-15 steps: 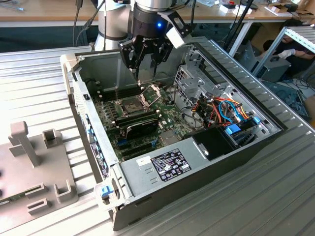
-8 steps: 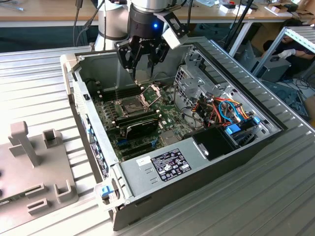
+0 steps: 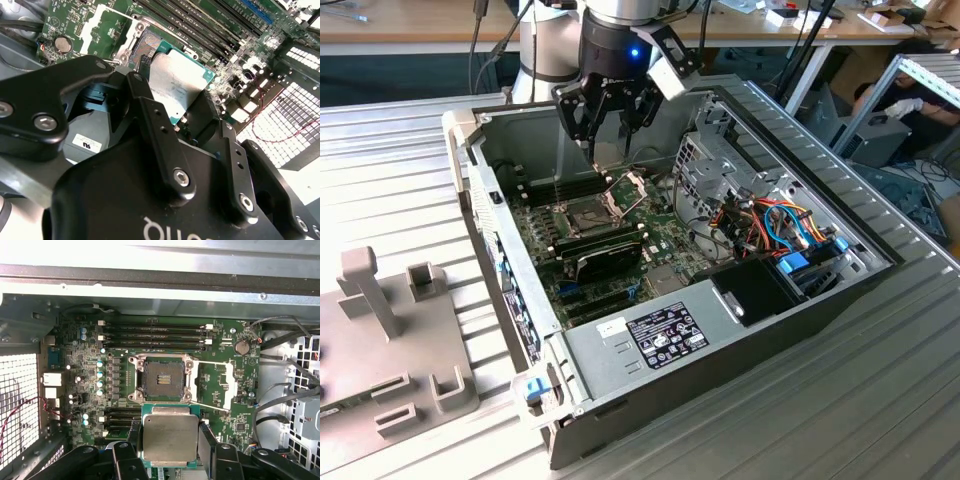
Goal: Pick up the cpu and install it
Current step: 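Place the cpu into insertion slot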
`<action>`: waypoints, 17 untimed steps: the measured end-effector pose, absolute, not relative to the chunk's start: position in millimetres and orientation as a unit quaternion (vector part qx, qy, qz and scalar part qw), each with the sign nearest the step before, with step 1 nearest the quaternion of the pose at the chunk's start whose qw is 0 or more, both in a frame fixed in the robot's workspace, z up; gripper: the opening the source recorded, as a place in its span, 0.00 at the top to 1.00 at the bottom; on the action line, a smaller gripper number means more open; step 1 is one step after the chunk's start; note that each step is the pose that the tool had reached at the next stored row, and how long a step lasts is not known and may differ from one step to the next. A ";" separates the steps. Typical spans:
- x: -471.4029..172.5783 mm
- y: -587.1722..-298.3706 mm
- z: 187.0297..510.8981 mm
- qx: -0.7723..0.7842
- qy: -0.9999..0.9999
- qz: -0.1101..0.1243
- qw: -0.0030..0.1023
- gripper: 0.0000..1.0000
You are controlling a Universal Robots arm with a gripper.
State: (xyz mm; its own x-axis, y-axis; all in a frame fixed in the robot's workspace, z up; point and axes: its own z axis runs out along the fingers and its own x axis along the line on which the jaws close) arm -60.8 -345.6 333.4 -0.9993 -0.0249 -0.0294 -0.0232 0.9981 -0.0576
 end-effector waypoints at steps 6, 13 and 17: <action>-60.8 -345.5 333.3 -0.011 0.999 -0.029 0.015 0.45; -60.9 -345.5 333.2 0.030 0.999 -0.029 0.014 0.45; -60.8 -345.5 333.2 0.031 0.999 -0.029 0.014 0.45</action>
State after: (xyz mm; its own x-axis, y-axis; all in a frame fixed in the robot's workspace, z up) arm -60.8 -345.5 333.2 -0.9977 0.0606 -0.0294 0.0623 0.9964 -0.0575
